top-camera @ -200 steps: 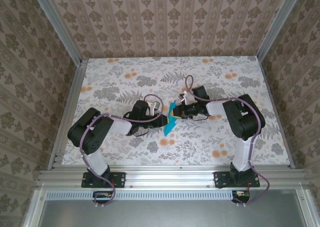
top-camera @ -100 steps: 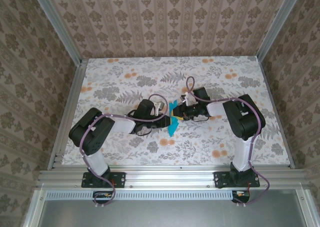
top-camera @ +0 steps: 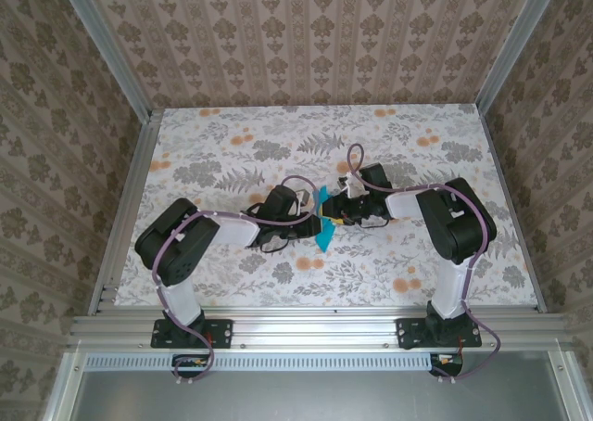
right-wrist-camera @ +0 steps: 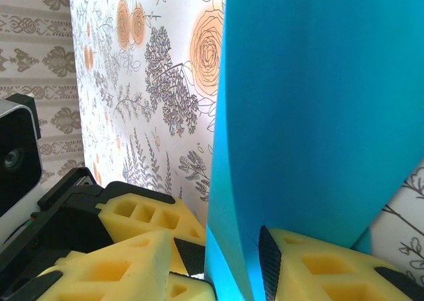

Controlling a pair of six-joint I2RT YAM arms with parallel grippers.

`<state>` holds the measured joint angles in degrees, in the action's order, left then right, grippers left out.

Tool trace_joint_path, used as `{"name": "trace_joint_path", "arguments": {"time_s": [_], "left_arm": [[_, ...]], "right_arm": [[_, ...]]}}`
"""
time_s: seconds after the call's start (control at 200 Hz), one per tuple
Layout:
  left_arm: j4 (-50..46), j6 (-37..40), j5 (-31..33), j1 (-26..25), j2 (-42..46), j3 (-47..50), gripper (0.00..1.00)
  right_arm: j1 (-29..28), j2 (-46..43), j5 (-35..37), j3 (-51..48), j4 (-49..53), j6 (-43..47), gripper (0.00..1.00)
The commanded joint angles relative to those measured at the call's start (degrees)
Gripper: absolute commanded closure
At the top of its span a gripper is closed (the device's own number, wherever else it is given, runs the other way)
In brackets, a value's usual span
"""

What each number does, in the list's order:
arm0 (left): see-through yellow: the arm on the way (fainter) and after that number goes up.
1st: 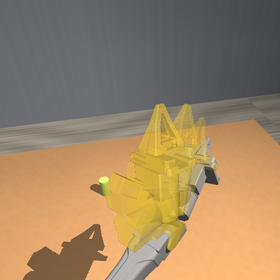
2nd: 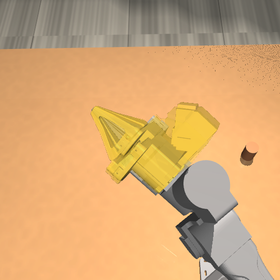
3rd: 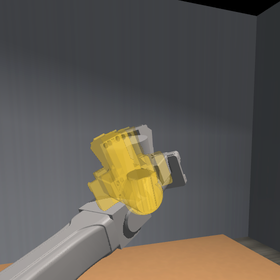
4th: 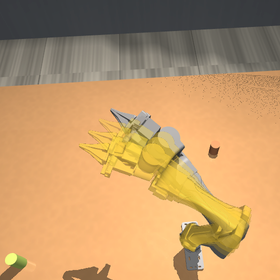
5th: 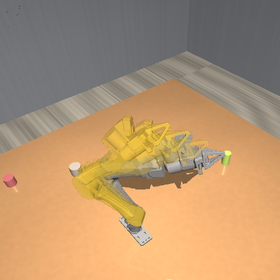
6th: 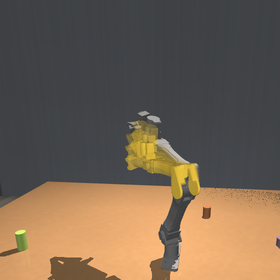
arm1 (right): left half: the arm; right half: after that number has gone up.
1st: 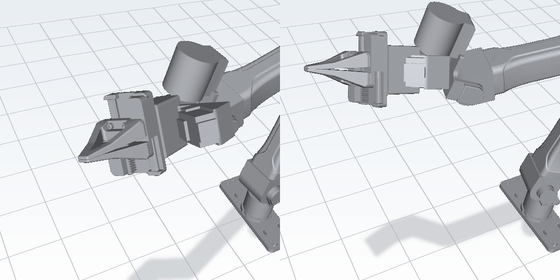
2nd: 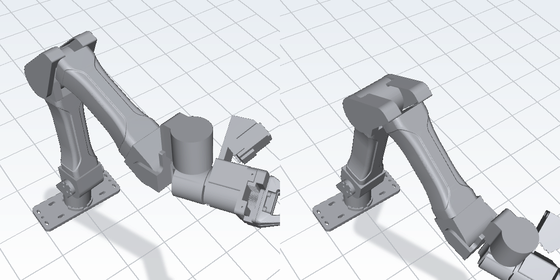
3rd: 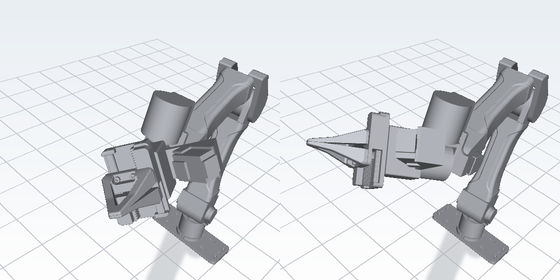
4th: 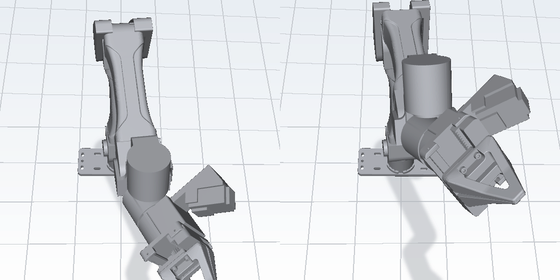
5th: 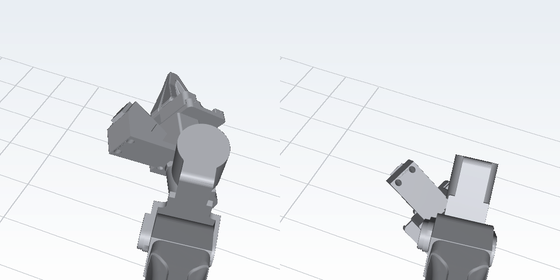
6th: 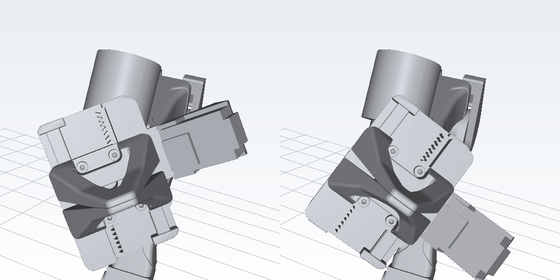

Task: Fold a paper plane with a square sheet of paper (pick it up from the middle)
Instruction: Fold the wing for the fifth time at the center of the table.

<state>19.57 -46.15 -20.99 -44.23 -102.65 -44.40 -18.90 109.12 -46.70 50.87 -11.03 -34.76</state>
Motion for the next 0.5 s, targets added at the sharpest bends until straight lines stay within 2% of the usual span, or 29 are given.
{"name": "trace_joint_path", "arguments": {"time_s": [0.0,0.11,0.18,0.39,0.495], "left_arm": [[-0.38,-3.53,3.34,-0.42,-0.36,-0.95,0.75],[1.06,-5.05,4.12,-0.67,0.36,-0.21,0.74],[2.23,-5.79,4.29,-0.68,1.23,0.54,0.74],[5.72,-6.79,4.12,-0.79,3.91,4.01,0.63],[7.62,-7.35,3.86,-1.03,4.62,6.02,0.57]], "right_arm": [[0.22,-0.67,2.21,-1.60,0.03,-0.39,0.60],[0.26,-0.50,3.98,-1.74,0.63,-0.47,0.63],[0.26,-0.18,5.38,-1.57,1.49,-0.48,0.68],[0.21,0.81,9.95,-1.45,2.56,-3.18,0.82],[0.26,0.81,10.59,-2.80,-1.09,-6.84,0.83]]}}
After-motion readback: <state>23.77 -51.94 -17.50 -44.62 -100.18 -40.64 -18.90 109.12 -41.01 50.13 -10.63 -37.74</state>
